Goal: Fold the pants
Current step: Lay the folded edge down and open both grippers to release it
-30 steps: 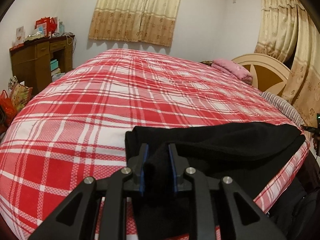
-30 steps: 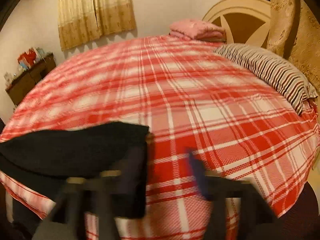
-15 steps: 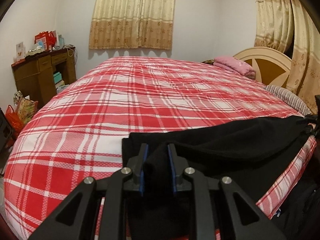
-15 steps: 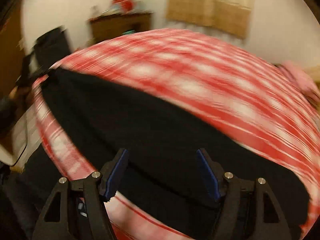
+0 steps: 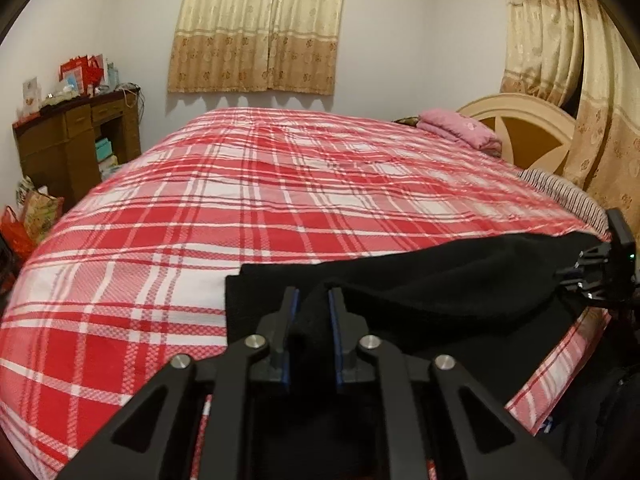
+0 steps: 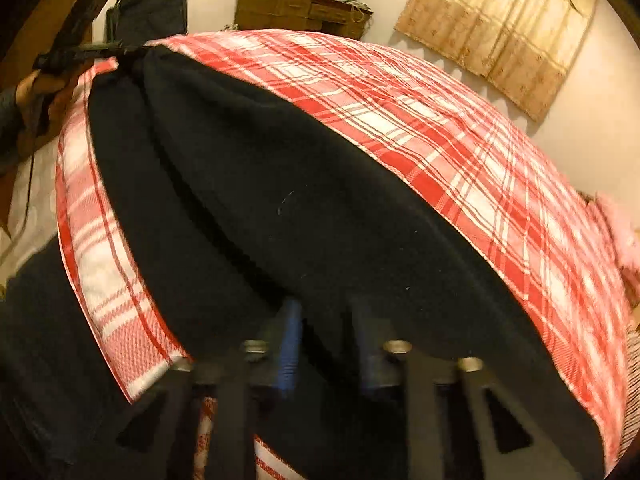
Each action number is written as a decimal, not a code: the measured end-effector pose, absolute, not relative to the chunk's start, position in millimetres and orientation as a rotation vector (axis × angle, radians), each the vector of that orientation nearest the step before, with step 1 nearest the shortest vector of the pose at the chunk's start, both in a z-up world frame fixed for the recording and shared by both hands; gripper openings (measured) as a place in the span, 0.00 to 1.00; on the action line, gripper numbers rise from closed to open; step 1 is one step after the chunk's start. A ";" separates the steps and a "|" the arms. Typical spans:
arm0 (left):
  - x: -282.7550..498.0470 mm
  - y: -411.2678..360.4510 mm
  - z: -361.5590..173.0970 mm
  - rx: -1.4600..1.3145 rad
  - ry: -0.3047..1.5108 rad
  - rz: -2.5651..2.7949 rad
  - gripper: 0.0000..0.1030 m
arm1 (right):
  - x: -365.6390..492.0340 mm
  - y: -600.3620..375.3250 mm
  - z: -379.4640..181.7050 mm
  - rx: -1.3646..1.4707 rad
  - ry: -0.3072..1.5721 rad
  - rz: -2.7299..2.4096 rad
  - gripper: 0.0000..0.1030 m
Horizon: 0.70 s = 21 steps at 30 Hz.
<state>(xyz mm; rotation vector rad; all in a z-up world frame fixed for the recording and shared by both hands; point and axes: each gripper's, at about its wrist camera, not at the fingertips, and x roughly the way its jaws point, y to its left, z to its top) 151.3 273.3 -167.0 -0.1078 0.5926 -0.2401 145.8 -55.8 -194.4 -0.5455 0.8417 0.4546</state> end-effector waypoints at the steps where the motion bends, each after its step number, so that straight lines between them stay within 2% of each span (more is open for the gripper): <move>1: 152.8 274.8 -166.5 -0.120 0.591 -0.240 0.12 | 146.3 -55.3 -191.6 -0.544 0.838 0.453 0.07; 2: 154.1 276.8 -164.7 -0.135 0.589 -0.241 0.11 | 146.2 -52.5 -189.3 -0.545 0.830 0.454 0.04; 10: 133.5 282.1 -137.0 -0.133 0.513 -0.295 0.10 | 116.4 -51.1 -137.4 -0.495 0.758 0.525 0.03; 18: 116.9 290.9 -165.9 -0.121 0.570 -0.292 0.11 | 114.1 -50.7 -192.2 -0.521 0.892 0.565 0.03; 21: 107.4 293.2 -164.1 -0.145 0.548 -0.298 0.11 | 113.1 -50.6 -196.1 -0.506 0.901 0.575 0.03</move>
